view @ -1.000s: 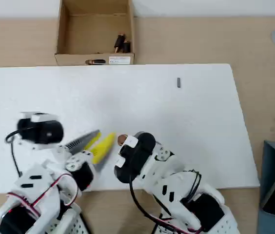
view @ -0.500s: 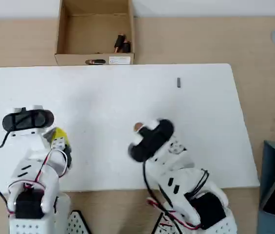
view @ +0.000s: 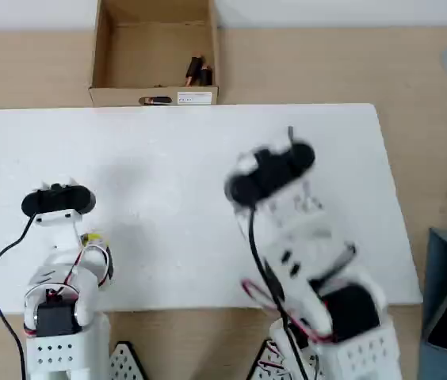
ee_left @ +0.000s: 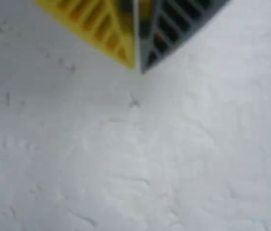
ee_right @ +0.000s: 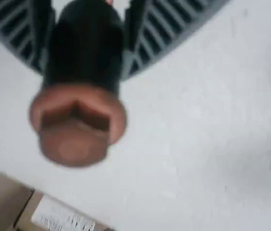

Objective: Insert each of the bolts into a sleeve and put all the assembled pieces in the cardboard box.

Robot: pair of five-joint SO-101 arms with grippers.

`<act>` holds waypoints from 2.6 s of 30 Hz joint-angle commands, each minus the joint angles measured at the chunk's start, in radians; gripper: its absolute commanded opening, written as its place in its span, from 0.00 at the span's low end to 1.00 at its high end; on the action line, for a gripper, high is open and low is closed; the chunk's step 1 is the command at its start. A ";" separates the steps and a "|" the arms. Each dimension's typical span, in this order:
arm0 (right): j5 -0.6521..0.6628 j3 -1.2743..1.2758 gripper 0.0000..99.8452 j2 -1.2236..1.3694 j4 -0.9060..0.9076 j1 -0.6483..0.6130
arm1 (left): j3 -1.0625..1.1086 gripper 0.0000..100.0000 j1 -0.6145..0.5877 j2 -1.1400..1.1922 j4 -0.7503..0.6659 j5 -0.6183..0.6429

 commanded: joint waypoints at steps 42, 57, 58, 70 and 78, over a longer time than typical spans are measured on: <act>0.528 -2.008 0.01 2.307 -0.434 0.056 | -0.002 0.00 0.000 -0.010 -0.005 -0.003; 0.537 -2.301 0.13 2.466 -0.219 0.054 | -0.002 0.00 0.000 -0.010 -0.005 -0.002; 0.537 -2.302 0.13 2.466 -0.218 0.054 | -0.002 0.00 0.000 -0.010 -0.005 -0.002; 0.534 -2.414 0.13 2.463 -0.129 0.053 | -0.002 0.00 0.000 -0.010 -0.005 -0.002; 0.532 -2.546 0.05 2.453 0.043 0.058 | -0.002 0.00 0.000 -0.010 -0.005 -0.002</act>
